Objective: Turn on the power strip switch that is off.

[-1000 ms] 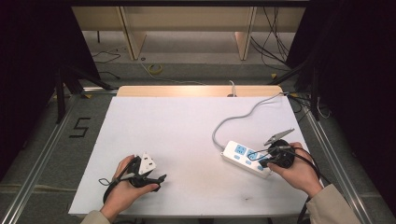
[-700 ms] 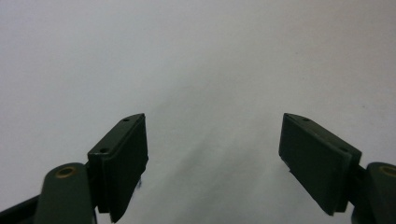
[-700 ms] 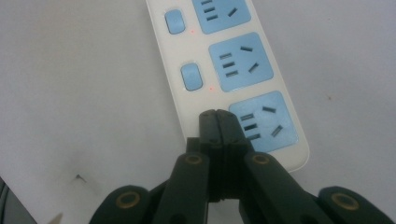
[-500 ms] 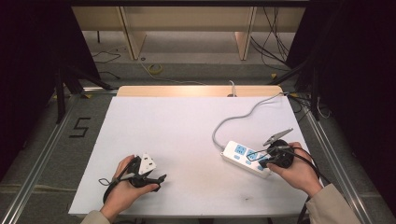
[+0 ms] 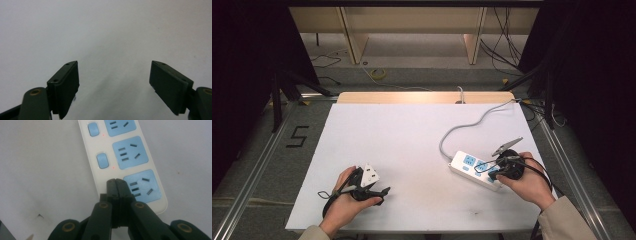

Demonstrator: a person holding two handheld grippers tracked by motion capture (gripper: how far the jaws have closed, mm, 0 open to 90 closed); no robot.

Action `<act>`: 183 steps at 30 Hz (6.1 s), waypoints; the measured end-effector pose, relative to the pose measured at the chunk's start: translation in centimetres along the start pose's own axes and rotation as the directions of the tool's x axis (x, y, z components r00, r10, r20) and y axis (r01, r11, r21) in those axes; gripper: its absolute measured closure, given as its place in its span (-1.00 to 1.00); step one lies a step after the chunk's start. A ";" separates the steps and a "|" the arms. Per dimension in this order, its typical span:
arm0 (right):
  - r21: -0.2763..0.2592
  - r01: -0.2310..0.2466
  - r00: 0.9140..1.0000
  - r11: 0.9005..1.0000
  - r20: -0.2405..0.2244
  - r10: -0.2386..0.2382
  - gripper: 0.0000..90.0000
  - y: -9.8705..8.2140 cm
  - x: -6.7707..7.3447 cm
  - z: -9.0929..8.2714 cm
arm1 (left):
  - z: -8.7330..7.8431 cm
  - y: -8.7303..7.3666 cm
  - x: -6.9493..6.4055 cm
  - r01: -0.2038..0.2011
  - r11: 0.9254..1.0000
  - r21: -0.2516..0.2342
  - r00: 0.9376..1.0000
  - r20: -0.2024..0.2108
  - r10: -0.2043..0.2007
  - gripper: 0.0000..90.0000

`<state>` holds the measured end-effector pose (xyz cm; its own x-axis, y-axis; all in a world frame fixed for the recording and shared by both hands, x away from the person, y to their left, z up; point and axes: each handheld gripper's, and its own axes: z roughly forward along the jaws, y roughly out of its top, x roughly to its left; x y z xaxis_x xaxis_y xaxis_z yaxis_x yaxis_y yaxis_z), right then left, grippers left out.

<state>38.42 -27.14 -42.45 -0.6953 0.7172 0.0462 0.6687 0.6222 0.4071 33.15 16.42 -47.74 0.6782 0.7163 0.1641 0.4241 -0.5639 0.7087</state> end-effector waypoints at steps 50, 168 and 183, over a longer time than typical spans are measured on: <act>0.058 0.023 1.000 0.998 0.007 -0.024 1.00 0.7 0.3 0.7 | 0.0 0.0 0.0 0.000 1.000 -0.001 1.000 -0.003 0.000 -0.47; -0.091 0.053 0.998 0.994 -0.028 -0.056 0.96 0.6 1.1 0.4 | 0.0 0.1 -0.3 -0.005 1.000 -0.001 1.000 0.003 0.005 -0.47; -0.191 0.105 0.990 0.976 -0.077 -0.122 0.78 0.5 2.1 0.5 | 0.0 0.1 -0.4 -0.004 1.000 -0.002 1.000 0.004 0.004 -0.47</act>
<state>37.40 -25.16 -42.66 -0.7899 0.6096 0.0668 0.5293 0.6228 0.5762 32.90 16.13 -47.73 0.6824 0.7124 0.1639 0.4201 -0.5657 0.7096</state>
